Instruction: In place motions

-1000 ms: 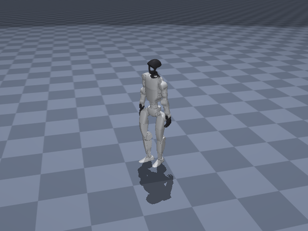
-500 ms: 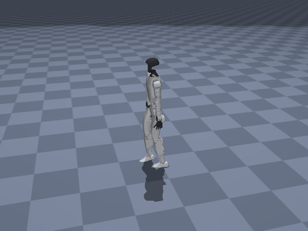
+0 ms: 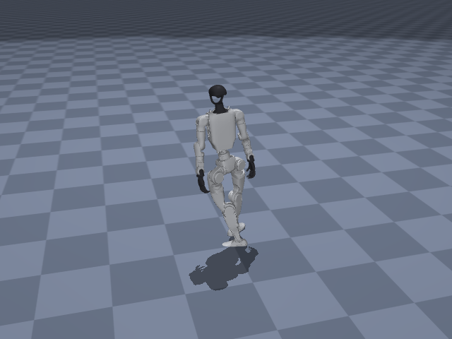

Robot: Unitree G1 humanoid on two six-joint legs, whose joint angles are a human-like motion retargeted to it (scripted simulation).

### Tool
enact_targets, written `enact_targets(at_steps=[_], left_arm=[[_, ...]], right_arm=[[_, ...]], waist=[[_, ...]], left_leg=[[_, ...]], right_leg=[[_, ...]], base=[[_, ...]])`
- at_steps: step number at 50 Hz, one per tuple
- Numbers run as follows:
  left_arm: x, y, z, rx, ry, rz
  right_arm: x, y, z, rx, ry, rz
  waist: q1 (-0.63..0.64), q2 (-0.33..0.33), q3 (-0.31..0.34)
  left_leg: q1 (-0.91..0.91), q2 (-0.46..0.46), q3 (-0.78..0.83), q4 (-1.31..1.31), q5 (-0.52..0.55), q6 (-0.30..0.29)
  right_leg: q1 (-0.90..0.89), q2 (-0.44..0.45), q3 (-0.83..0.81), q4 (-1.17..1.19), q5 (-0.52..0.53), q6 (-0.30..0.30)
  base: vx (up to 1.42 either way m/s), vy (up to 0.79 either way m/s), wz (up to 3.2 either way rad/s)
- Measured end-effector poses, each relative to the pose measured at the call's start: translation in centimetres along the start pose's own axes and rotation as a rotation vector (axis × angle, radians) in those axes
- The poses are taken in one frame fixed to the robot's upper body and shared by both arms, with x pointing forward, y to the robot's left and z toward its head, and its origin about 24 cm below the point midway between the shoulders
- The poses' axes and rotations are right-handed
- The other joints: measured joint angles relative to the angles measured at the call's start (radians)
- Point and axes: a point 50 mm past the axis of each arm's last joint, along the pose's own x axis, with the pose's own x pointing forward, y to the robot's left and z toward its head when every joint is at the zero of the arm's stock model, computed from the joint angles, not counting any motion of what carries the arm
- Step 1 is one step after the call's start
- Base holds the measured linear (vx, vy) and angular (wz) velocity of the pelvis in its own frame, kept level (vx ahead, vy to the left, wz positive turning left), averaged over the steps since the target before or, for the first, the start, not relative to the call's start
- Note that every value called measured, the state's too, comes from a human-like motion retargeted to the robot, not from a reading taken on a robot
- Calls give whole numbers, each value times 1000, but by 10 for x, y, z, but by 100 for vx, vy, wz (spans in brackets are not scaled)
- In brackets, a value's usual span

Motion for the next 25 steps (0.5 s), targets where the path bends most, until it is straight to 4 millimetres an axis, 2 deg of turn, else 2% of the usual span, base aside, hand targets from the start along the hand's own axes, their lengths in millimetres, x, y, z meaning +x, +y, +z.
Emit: enact_targets(at_steps=[2,3,5,7,13,17,21,23,25], left_arm=[[-1,-1,12,17,-29,4],[-2,-1,20,24,-47,1],[-4,-4,36,39,-86,-10],[-8,-7,55,58,-130,-22],[-23,-31,114,99,-299,-81],[-33,-48,141,99,-421,-161],[-38,-51,150,118,-482,-174],[-37,-48,149,135,-481,-163],[-35,-44,143,153,-461,-149]], right_arm=[[0,0,-11,115,29,-1],[1,1,-17,169,42,-1],[1,4,-29,259,70,1],[2,8,-41,323,98,8],[4,30,-62,454,146,82],[5,41,-57,483,140,125],[6,45,-38,418,83,163],[6,45,-27,355,51,168],[6,44,-17,282,23,160]], waist=[[-8,-15,-4],[-15,-17,-2],[-49,-4,-3],[-92,17,-11],[-123,75,-54],[-142,109,-83],[-168,122,-95],[-175,101,-97],[-174,50,-104]], left_leg=[[14,-14,32,7,-7,-12],[21,-13,46,12,-10,-18],[29,0,58,21,-14,-27],[30,13,61,28,-14,-36],[37,34,102,29,10,-75],[48,37,127,31,41,-100],[73,48,155,70,113,-112],[94,49,162,121,170,-89],[103,54,145,224,239,-22]], right_leg=[[-27,-7,99,-27,119,-9],[-44,-5,174,-33,148,-34],[-50,12,212,-55,153,-64],[-42,35,172,-87,158,-70],[-76,53,257,-78,144,-47],[-102,77,324,-85,126,-50],[-119,88,419,-84,101,-61],[-114,77,477,-82,86,-62],[-102,32,546,-74,76,-57]], base=[[-19,29,-128],[-20,27,-90],[-19,24,-45],[-16,20,-12],[-15,15,-51],[-17,12,-78],[-20,10,-95],[-15,5,-102],[-10,2,-101]])
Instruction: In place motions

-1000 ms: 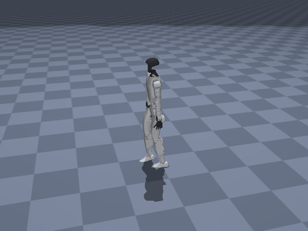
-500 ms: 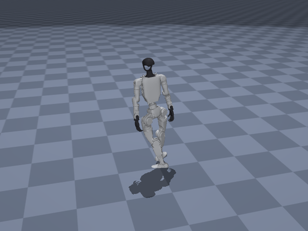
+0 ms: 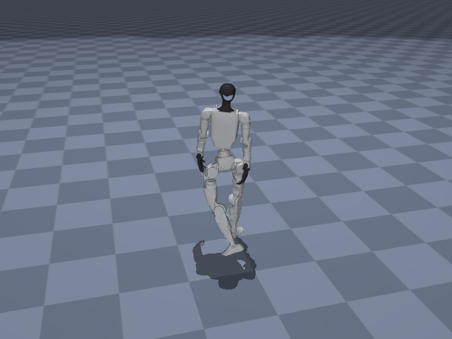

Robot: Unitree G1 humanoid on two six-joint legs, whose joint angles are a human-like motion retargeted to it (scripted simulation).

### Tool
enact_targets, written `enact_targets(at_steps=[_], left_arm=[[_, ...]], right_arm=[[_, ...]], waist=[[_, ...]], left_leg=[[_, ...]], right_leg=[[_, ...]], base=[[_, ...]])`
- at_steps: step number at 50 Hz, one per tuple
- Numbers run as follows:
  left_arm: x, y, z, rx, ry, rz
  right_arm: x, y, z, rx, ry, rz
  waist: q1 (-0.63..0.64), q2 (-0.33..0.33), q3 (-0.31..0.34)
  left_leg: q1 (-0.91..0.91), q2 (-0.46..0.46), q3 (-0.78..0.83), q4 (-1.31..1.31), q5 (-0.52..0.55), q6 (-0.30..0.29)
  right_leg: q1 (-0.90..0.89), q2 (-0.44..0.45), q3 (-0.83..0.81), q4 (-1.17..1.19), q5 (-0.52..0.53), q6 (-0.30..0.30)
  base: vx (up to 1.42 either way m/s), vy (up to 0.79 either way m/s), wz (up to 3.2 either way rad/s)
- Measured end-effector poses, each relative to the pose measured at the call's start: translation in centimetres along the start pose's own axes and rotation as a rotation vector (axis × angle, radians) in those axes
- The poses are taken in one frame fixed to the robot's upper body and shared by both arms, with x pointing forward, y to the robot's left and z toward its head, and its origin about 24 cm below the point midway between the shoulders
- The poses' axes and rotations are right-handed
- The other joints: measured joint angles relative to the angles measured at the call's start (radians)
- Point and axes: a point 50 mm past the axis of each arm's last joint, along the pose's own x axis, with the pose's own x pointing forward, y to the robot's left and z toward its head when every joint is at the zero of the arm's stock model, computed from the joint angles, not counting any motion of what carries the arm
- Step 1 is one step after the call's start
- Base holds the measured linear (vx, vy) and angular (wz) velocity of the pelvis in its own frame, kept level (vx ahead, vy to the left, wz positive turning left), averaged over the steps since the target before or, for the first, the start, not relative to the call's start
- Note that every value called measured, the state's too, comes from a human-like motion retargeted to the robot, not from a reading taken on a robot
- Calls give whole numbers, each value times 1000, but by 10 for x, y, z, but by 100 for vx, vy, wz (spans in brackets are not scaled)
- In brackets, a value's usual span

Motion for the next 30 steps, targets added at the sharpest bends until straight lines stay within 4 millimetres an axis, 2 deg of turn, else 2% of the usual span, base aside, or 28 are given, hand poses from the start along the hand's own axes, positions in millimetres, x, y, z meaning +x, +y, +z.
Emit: enact_targets(at_steps=[3,4,5,7,8,10,13,15,17,18,20,22,23,24,25,27,30], left_arm=[[-3,8,-18,15,55,24],[-4,10,-26,14,80,31],[-5,12,-35,10,107,38],[-7,10,-53,-21,166,49],[-8,8,-60,-45,191,55],[-9,2,-71,-108,228,64],[-11,-7,-83,-194,259,58],[-11,-13,-91,-225,275,53],[-12,-18,-97,-235,288,53],[-13,-20,-100,-236,295,53],[-13,-25,-105,-233,306,52],[-14,-33,-112,-245,324,37],[-14,-38,-113,-259,331,18],[-14,-42,-113,-264,334,3],[-13,-46,-111,-265,336,-11],[-10,-46,-104,-259,306,-20],[-8,-33,-93,-187,256,-22]], right_arm=[[-1,3,14,-138,-25,-18],[-2,3,19,-191,-28,-25],[-3,3,23,-245,-29,-33],[-5,4,35,-366,-31,-49],[-7,5,44,-426,-41,-59],[-11,10,63,-537,-77,-77],[-16,23,88,-658,-153,-76],[-19,32,99,-710,-196,-58],[-20,40,104,-739,-226,-33],[-20,43,105,-748,-237,-22],[-20,46,104,-756,-248,-5],[-17,42,98,-769,-224,-10],[-17,39,96,-783,-205,-20],[-15,37,92,-779,-189,-36],[-14,35,87,-767,-174,-54],[-11,30,77,-714,-147,-104],[-9,13,61,-652,-86,-178]], waist=[[37,-108,-30],[55,-129,-36],[74,-144,-41],[117,-158,-36],[133,-167,-26],[180,-195,7],[221,-220,65],[254,-221,109],[295,-204,155],[315,-192,178],[338,-167,218],[272,-149,202],[237,-130,184],[213,-118,177],[195,-109,176],[192,-107,193],[210,-106,198]], left_leg=[[-113,72,-144,366,61,194],[-170,94,-220,476,57,218],[-227,111,-302,570,46,217],[-349,6,-564,613,45,144],[-382,-46,-644,609,42,120],[-426,-96,-708,585,9,125],[-425,-91,-699,427,-65,173],[-406,-127,-779,260,-86,165],[-376,-161,-934,90,-92,115],[-358,-171,-1018,13,-86,87],[-316,-154,-1084,-113,82,37],[-292,-147,-1044,-95,20,24],[-295,-92,-893,-83,-4,22],[-297,-101,-920,-85,-8,29],[-298,-141,-1037,-93,0,42],[-273,-140,-1002,-86,-19,47],[-233,-127,-924,-96,-42,47]], right_leg=[[4,-94,116,17,-5,11],[1,-103,151,18,-3,12],[-2,-105,184,17,0,12],[-2,-93,237,12,8,5],[-2,-93,259,14,9,2],[-1,-98,331,27,15,-4],[12,-99,406,40,23,-8],[34,-75,457,40,31,-13],[64,-25,512,42,35,-19],[81,5,550,43,36,-21],[118,54,611,47,35,-12],[115,42,613,66,32,18],[96,44,618,78,30,25],[89,47,623,85,29,29],[88,52,629,90,28,31],[94,63,677,101,35,38],[98,71,756,105,45,65]], base=[[-8,-6,-139],[-6,-11,-172],[-11,-10,-189],[-19,-4,-210],[-22,1,-227],[-25,0,-251],[-25,-9,-237],[-14,-12,-240],[-2,-19,-248],[7,-20,-234],[19,-21,-170],[29,-15,-38],[21,-12,-27],[13,-11,-40],[14,-11,-73],[19,-8,-131],[20,-8,-131]])
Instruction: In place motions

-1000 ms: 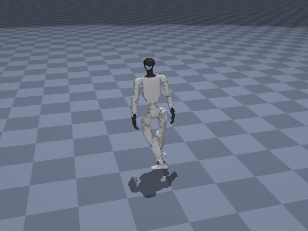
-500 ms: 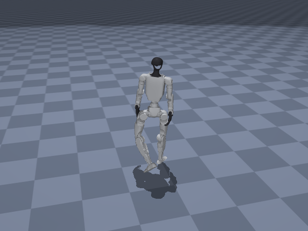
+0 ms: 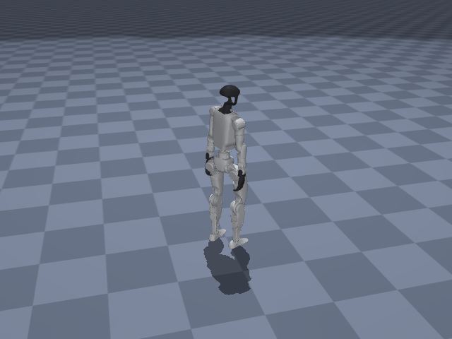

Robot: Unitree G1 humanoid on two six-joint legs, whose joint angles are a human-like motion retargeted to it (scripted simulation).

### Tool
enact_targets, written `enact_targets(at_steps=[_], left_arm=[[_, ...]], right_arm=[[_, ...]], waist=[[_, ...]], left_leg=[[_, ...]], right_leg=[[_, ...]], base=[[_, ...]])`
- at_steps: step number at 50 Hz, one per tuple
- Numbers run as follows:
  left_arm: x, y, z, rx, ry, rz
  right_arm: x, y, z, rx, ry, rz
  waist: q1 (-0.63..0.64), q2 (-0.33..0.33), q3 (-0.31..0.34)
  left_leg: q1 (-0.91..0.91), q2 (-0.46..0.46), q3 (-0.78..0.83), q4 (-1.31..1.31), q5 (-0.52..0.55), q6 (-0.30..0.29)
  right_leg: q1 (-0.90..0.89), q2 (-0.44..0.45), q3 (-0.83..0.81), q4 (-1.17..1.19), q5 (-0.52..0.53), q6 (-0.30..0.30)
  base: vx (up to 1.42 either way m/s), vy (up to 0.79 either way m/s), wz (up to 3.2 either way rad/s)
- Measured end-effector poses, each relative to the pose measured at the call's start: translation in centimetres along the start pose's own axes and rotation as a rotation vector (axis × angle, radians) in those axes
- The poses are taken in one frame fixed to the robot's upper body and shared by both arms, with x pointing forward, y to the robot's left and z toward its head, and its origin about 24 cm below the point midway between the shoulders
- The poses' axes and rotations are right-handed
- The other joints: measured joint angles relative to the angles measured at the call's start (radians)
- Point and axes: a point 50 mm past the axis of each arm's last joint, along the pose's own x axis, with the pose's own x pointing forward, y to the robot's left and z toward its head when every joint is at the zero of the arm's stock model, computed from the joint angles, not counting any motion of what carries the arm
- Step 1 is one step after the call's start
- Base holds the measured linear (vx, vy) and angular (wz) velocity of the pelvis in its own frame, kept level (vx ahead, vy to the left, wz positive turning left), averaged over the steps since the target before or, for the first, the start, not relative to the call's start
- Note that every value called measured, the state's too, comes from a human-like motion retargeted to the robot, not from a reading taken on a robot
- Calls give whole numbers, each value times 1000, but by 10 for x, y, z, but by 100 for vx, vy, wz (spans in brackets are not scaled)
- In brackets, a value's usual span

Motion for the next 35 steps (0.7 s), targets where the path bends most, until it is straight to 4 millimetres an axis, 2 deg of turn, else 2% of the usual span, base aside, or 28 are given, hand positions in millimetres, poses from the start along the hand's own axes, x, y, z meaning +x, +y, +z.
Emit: enact_targets(at_steps=[5,8,12,17,20,25,28,30,33,35], left_arm=[[-6,28,16,89,-31,90],[-9,37,27,64,-52,107],[-12,40,42,7,-99,103],[-12,33,59,-17,-163,68],[-12,26,64,28,-175,44],[-10,18,64,137,-164,32],[-9,15,63,202,-148,31],[-9,14,64,231,-145,32],[-9,16,64,238,-147,37],[-10,19,62,232,-145,42]], right_arm=[[2,11,-41,-20,140,-38],[2,19,-57,70,181,-12],[1,34,-73,266,205,93],[0,44,-82,469,197,161],[0,47,-83,503,191,158],[1,45,-74,442,176,138],[2,41,-62,403,138,136],[3,37,-53,375,109,133],[3,30,-44,326,75,126],[3,25,-43,297,73,126]], waist=[[-33,5,-47],[-47,6,-56],[-41,5,-77],[0,10,-102],[-63,30,-109],[-119,55,-99],[-147,57,-74],[-159,58,-55],[-121,36,-34],[-53,6,-40]], left_leg=[[19,-11,30,-30,-18,14],[27,-14,42,-37,-25,20],[26,-14,61,-38,-33,23],[-1,-8,72,-16,-40,22],[-43,-12,-33,12,-25,18],[-95,-23,-177,38,9,12],[-112,-34,-248,44,35,4],[-123,-44,-310,49,51,-7],[-134,-61,-376,52,71,-43],[-142,-78,-388,44,75,-59]], right_leg=[[-16,5,26,-6,7,10],[-14,6,39,-9,9,18],[-22,7,59,-3,6,18],[-20,16,80,3,-18,21],[-16,5,-1,18,-29,35],[-40,57,162,63,-18,41],[-42,84,277,72,-9,85],[-38,83,265,75,-25,105],[-18,71,158,58,-59,52],[-4,67,116,42,-65,25]], base=[[17,-12,-35],[8,-8,-20],[8,-7,-30],[6,-6,-11],[3,-7,150],[-6,-4,157],[-17,-3,192],[-20,-7,199],[-15,-17,156],[-7,-22,118]])
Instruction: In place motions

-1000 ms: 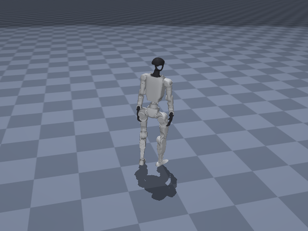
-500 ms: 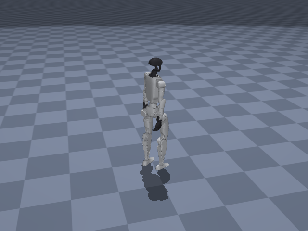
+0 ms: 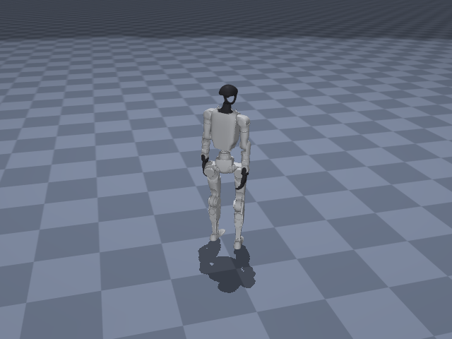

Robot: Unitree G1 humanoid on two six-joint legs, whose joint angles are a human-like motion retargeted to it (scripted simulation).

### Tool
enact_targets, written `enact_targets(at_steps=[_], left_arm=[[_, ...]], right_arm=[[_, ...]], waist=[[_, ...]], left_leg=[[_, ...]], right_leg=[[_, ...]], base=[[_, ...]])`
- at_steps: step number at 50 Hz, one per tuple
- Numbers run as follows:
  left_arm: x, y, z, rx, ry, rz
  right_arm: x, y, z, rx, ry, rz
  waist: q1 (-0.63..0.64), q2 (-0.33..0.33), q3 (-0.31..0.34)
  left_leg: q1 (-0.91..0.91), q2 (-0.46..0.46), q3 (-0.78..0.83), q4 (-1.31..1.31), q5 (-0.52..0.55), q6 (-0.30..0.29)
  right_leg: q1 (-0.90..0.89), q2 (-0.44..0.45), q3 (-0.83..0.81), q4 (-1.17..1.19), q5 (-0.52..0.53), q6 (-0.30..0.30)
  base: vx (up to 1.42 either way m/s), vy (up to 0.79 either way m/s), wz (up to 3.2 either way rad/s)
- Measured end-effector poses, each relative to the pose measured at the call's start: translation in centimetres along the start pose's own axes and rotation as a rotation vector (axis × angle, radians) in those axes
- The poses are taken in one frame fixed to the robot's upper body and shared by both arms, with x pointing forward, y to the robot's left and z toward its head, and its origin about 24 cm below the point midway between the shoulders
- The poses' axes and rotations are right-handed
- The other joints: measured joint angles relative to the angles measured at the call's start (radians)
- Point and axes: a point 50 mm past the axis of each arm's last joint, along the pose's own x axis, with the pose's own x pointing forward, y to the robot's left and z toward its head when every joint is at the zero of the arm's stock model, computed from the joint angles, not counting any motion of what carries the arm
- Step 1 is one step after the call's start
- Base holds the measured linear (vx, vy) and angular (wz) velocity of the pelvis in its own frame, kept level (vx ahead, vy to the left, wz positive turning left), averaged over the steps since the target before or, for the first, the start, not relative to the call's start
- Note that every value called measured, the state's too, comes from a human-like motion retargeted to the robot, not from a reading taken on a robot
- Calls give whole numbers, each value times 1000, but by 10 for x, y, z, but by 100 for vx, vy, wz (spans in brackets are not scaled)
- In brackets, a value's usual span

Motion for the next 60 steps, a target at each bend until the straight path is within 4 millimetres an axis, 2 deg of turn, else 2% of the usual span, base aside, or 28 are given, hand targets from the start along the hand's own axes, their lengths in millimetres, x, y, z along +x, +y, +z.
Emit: enact_targets(at_steps=[5,8,10,13,17,20,24,26,28,30,32,35,38,40,43,45,48,50,56,60], left_arm=[[-2,10,-4,-81,-20,80],[-4,20,-6,-165,-38,147],[-5,23,-8,-198,-32,167],[-6,29,-10,-215,-25,183],[-8,34,-13,-220,-27,204],[-8,32,-19,-245,-31,214],[-7,27,-30,-319,-26,227],[-7,23,-38,-355,-8,233],[-7,18,-48,-385,14,234],[-7,11,-57,-404,37,232],[-6,2,-65,-427,66,227],[-5,-7,-65,-433,83,220],[-4,-9,-60,-397,72,193],[-4,-11,-62,-368,84,169],[-4,-9,-61,-323,94,139],[-4,-5,-56,-286,96,116],[-4,-1,-48,-226,113,60],[-4,1,-43,-195,125,13],[-5,5,-31,-157,112,-67],[-4,7,-33,-152,109,-17]], right_arm=[[-5,-20,8,-70,-2,-33],[-7,-31,10,-93,-10,-70],[-9,-39,5,-76,-4,-93],[-10,-47,-10,-16,27,-104],[-9,-49,-36,83,90,-106],[-8,-44,-53,147,125,-108],[-5,-32,-57,178,119,-85],[-3,-26,-53,167,100,-64],[-2,-23,-45,149,72,-46],[-1,-22,-33,129,30,-35],[-1,-23,-19,97,-20,-26],[-3,-18,9,81,-118,-18],[-5,-17,30,78,-205,-4],[-6,-14,34,45,-221,21],[-6,-12,36,0,-220,21],[-6,-11,37,-26,-221,18],[-5,-10,35,-59,-203,20],[-5,-8,34,-71,-189,23],[-4,-2,35,-113,-173,39],[-3,1,36,-118,-177,34]], waist=[[110,-41,38],[112,-66,55],[122,-83,50],[110,-103,36],[73,-121,4],[60,-145,-40],[33,-179,-100],[26,-189,-129],[40,-180,-146],[68,-138,-151],[54,-123,-164],[61,-116,-130],[85,-104,-102],[87,-90,-113],[95,-56,-109],[85,-21,-93],[56,-7,-83],[49,-12,-75],[47,-3,-50],[20,-9,-42]], left_leg=[[-25,-25,-72,-33,-16,-6],[-52,-43,-57,-69,-35,32],[-81,-36,45,-90,-69,80],[-105,15,336,-121,-144,133],[-68,122,931,-95,-223,91],[1,148,1225,-48,-253,98],[40,159,1240,58,-296,161],[73,169,1253,88,-298,170],[108,175,1234,61,-255,139],[165,186,1281,-42,-193,20],[123,139,1176,-71,-194,61],[103,139,1073,-64,-192,80],[130,137,1043,-81,-201,81],[122,134,985,-85,-207,87],[105,167,911,-75,-207,90],[99,198,852,-69,-205,93],[80,192,755,-71,-191,106],[66,175,690,-72,-179,117],[10,174,546,-51,-155,130],[-10,142,449,-58,-134,135]], right_leg=[[36,-49,-192,-34,5,4],[72,-76,-365,-68,-2,0],[89,-101,-478,-86,-11,5],[121,-138,-675,-110,-23,20],[166,-158,-939,-144,-40,45],[177,-180,-1077,-155,-49,66],[186,-198,-1240,-166,-51,101],[192,-206,-1310,-161,-50,119],[200,-194,-1355,-150,-52,132],[210,-143,-1388,-134,-60,141],[230,-141,-1437,-128,-42,153],[265,-140,-1430,-109,-15,162],[309,-142,-1416,-77,11,183],[326,-140,-1416,-51,36,181],[337,-154,-1340,38,69,126],[314,-186,-1230,163,60,67],[190,-254,-966,379,-14,105],[92,-246,-767,470,-52,133],[-80,-200,-504,528,-138,82],[-166,-158,-347,394,-177,72]], base=[[-4,-27,197],[4,-34,287],[14,-32,304],[27,-33,340],[48,-39,354],[54,-43,315],[54,-46,278],[47,-40,216],[57,-42,147],[59,-38,107],[47,-35,129],[29,-33,115],[39,-34,118],[40,-34,135],[34,-35,142],[28,-38,177],[13,-35,194],[2,-33,164],[-7,-33,120],[-14,-22,135]])
